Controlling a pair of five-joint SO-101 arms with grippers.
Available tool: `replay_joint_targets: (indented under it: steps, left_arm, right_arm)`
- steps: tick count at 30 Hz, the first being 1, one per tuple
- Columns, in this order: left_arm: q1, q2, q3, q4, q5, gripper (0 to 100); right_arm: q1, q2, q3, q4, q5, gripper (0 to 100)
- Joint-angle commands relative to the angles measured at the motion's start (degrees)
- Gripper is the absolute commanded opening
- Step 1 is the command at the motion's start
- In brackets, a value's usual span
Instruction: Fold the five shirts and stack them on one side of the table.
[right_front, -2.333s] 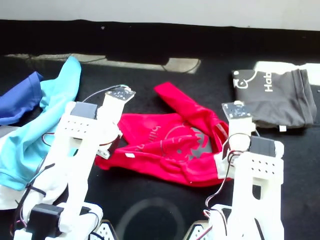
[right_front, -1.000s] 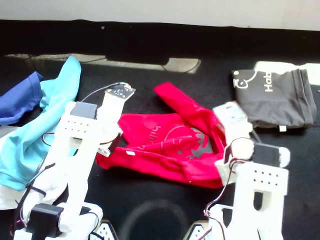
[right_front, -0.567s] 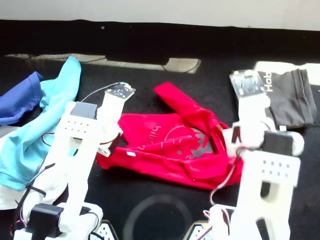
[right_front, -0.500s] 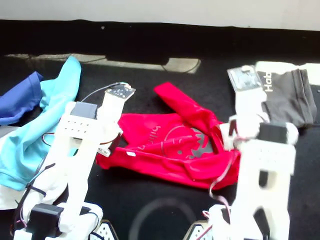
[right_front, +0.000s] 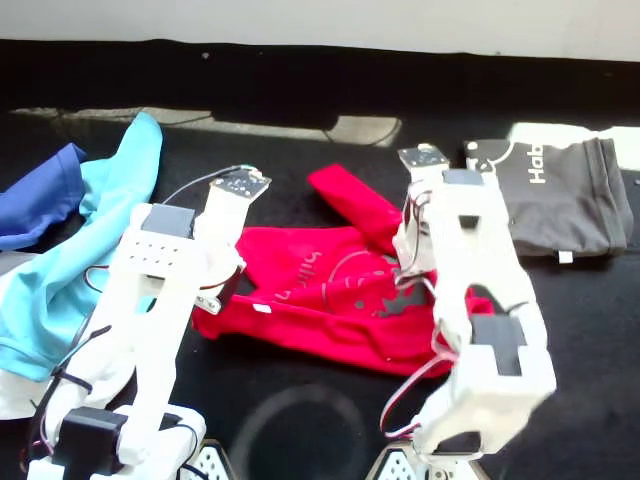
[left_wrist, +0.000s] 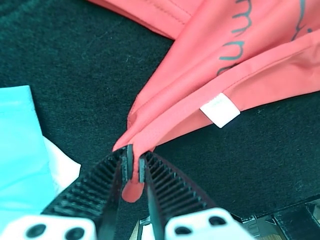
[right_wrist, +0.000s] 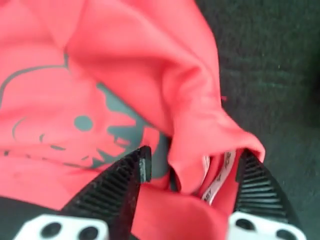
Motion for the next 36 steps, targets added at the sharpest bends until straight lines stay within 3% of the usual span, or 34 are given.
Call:
replay_joint_targets:
  steps: [1, 3, 12, 19, 21, 27, 36]
  left_arm:
    - [0.4, -0.2, -0.2, 0.0, 0.3, 1]
    - [0.4, -0.2, -0.2, 0.0, 0.3, 1]
    - [0.1, -0.7, -0.7, 1.1, 0.3, 1]
    - [-5.1, -0.7, -4.7, 0.4, 0.3, 1]
    - [-5.6, -0.7, -5.5, 0.4, 0.3, 1]
    - [-5.6, -0.5, -5.2, 0.2, 0.3, 1]
    - [-5.3, -0.2, -5.3, -1.5, 0.3, 1]
  right_arm:
    - [-0.4, 7.6, -8.9, -0.4, -0.2, 15.9]
    - [-0.4, 12.0, -13.2, -0.2, -0.2, 0.0]
    - [-0.4, 16.2, -41.8, 3.5, -0.2, 0.5]
    - [-0.4, 19.8, -57.0, -1.5, -0.3, 0.6]
    - [-0.4, 21.8, -57.2, -0.1, -0.3, 2.4]
    - [1.5, 22.7, -60.2, 7.8, -0.4, 29.1]
    - [8.3, 16.9, -73.8, 25.6, -0.2, 20.6]
